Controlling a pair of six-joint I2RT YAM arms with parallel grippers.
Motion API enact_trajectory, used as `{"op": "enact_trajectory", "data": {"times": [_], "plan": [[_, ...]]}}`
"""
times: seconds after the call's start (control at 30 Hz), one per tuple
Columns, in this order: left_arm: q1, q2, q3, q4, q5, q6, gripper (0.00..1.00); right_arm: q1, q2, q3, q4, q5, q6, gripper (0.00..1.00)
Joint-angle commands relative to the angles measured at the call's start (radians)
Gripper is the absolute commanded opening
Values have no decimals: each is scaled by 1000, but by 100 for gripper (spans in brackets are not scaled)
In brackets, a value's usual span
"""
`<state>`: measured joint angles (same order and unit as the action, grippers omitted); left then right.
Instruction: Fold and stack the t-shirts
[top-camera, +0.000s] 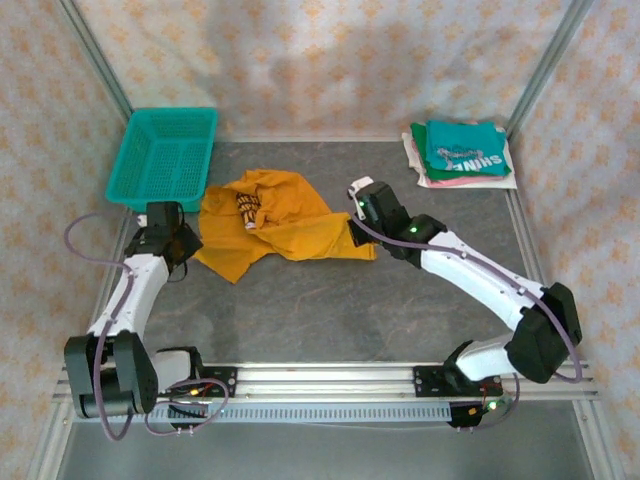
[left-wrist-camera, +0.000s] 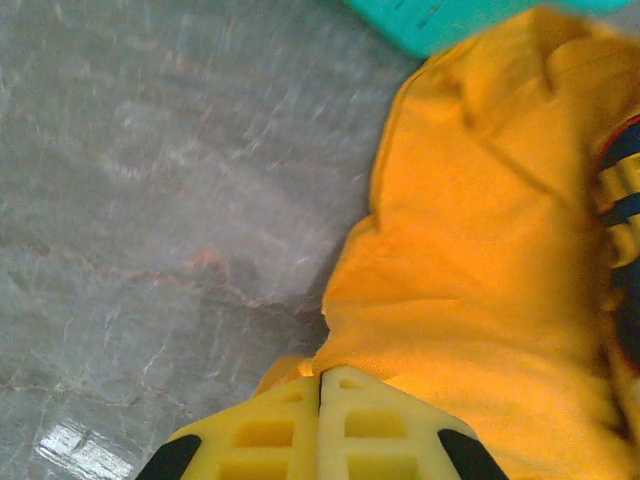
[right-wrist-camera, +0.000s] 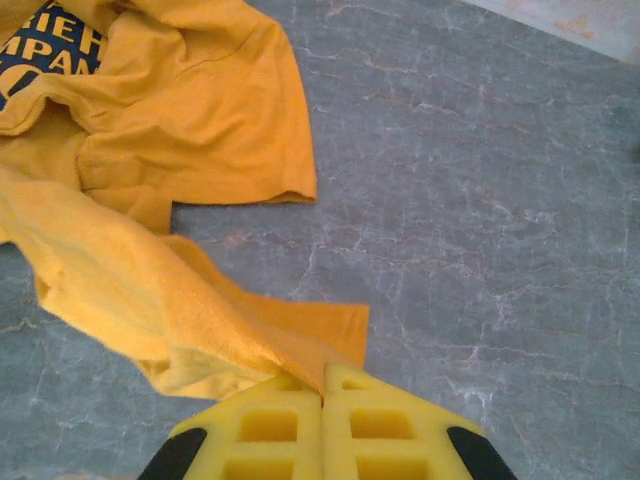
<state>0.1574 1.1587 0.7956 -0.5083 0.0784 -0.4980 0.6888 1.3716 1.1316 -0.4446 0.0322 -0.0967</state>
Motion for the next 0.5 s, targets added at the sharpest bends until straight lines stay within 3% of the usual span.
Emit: {"op": "enact_trajectory", "data": {"times": [0.0,0.17,0.33,0.47], "plan": [[14,-55,40,-94,-6,33,0,-49,-43,-26,-46,14,62,0],[55,-74,32,-93,3,36,0,-217,-128,-26,-43,76,124,0],[88,-81,14,-71,8,20,0,-378,-103,58,-94,53,132,0],[99,-88,25,-48,45,-10,0,-425,-78,94,-102,81,134,0]]}}
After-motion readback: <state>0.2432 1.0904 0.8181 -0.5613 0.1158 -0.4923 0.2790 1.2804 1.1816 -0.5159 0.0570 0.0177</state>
